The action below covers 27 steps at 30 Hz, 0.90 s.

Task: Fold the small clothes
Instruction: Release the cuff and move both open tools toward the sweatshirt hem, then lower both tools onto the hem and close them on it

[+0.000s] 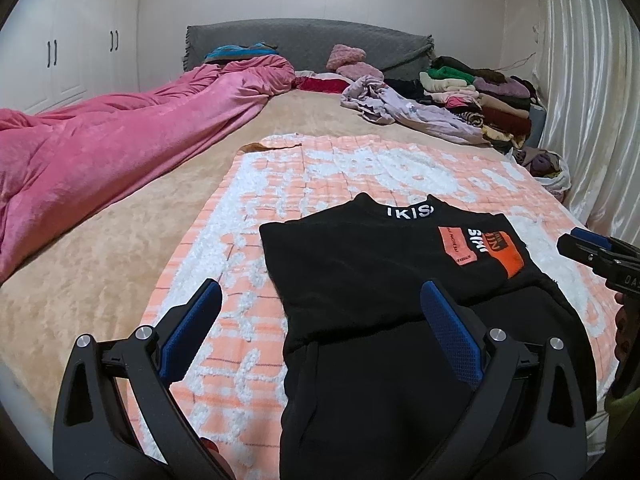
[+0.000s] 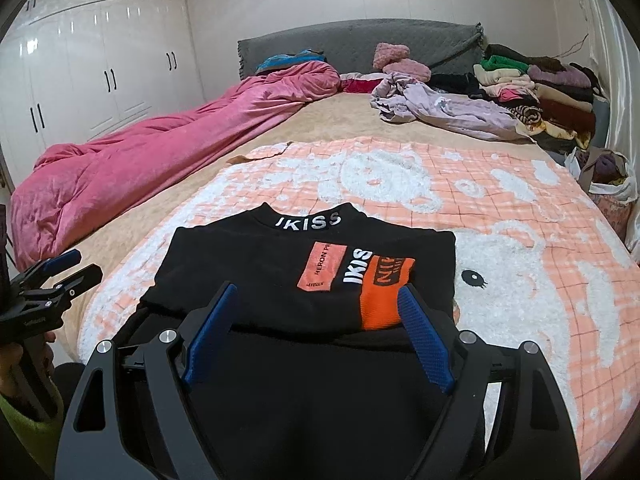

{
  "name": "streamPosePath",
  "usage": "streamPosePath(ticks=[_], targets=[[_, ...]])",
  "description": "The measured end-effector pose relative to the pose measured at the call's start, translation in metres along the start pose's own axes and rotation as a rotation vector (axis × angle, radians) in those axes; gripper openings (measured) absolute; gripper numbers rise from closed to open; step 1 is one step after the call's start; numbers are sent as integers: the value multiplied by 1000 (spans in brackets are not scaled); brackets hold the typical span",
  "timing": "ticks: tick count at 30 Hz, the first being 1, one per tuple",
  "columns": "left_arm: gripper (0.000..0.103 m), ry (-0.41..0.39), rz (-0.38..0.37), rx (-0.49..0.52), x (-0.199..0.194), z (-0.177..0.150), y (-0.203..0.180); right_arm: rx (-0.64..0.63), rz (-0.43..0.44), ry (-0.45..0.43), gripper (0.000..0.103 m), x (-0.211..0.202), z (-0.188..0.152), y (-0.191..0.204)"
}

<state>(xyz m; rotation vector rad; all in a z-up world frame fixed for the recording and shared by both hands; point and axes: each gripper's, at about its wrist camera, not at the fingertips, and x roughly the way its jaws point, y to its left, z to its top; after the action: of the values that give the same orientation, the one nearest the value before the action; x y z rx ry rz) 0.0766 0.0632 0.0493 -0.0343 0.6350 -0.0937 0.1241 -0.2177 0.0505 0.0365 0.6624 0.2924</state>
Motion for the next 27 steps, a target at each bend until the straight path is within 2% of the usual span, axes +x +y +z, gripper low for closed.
streamPosePath(ticks=[11,27], targets=[[93,-2,18,14,-17,-10,-1,1,-5,26,81,-16,-20,-5],[93,55,64,37,-34,-37,1,10,-3,78,81,-33,-52,-13]])
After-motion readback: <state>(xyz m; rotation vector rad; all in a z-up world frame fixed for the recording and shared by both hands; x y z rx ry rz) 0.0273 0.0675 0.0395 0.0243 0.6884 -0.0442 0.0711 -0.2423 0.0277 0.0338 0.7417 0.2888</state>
